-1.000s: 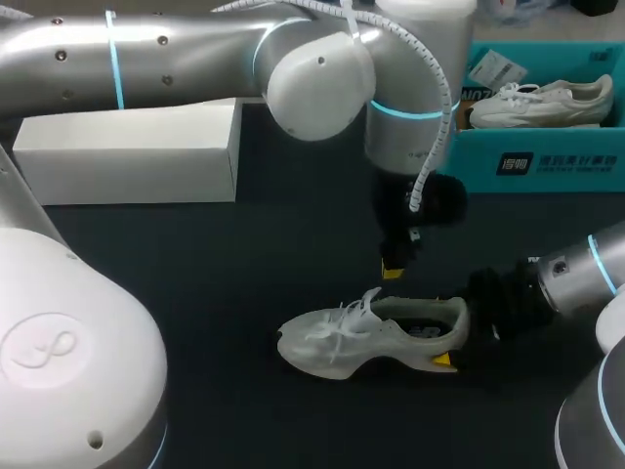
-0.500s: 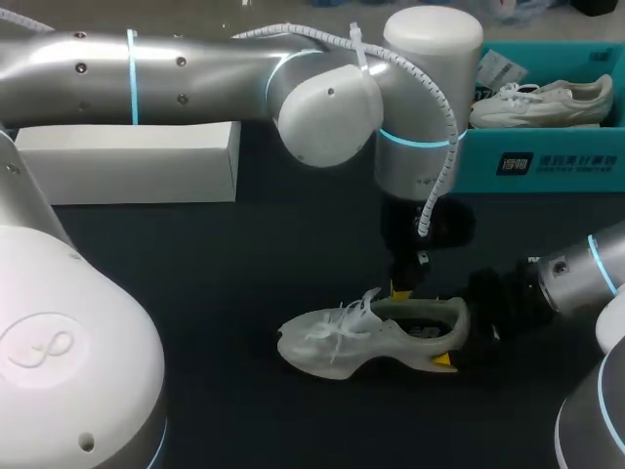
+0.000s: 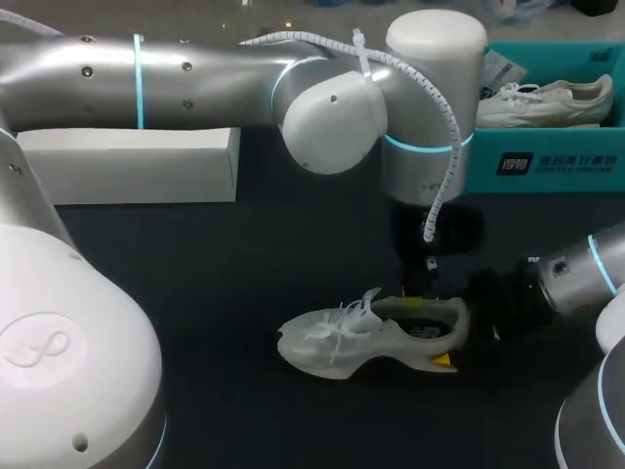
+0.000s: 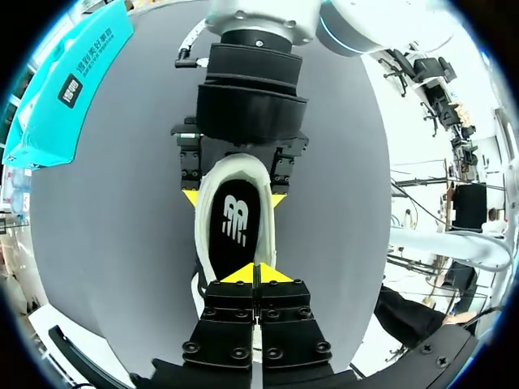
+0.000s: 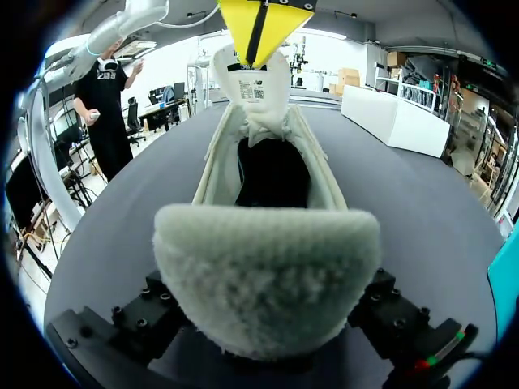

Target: Take the shoe out of the shoebox, open the shoe tongue, remove and reinsert the insole, then place the shoe into the shoebox

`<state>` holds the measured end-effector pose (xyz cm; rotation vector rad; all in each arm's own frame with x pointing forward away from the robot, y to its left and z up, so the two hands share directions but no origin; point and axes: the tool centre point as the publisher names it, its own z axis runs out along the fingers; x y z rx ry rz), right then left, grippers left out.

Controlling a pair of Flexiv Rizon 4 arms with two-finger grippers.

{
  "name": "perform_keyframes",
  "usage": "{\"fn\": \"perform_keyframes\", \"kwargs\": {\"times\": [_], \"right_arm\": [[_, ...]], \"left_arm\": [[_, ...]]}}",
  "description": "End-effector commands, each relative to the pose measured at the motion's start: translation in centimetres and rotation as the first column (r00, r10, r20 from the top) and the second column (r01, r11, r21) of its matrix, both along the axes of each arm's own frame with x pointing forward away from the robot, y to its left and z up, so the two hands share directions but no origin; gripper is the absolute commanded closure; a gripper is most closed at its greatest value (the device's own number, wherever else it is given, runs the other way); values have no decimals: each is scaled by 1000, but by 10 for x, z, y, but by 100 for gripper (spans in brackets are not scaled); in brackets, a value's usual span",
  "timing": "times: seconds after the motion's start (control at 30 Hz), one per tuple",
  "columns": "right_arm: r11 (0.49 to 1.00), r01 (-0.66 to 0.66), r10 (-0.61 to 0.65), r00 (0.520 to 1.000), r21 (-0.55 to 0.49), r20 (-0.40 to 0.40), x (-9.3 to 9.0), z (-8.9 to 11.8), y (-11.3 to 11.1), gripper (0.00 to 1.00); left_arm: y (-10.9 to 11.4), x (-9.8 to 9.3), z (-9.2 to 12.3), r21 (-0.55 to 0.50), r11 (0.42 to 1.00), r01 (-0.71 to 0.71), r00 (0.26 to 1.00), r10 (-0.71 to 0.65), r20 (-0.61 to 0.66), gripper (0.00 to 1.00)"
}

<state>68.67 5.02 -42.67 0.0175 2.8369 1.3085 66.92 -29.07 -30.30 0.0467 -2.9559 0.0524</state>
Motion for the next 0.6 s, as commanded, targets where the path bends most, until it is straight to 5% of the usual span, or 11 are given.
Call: {"fn": "perform_keyframes", "kwargs": {"times": [0.03,0.6], "right_arm": [[1000,2,-2,1000,-5,1,0,-2,1,100],[1000,2,-2,1000,-5,1,0,-2,1,100]], "left_arm": [[-18,-6,-18,15,1000,21,1000,-21,-8,100],[-27,7,-55,-12,996,88,996,-88,-7,100]]}}
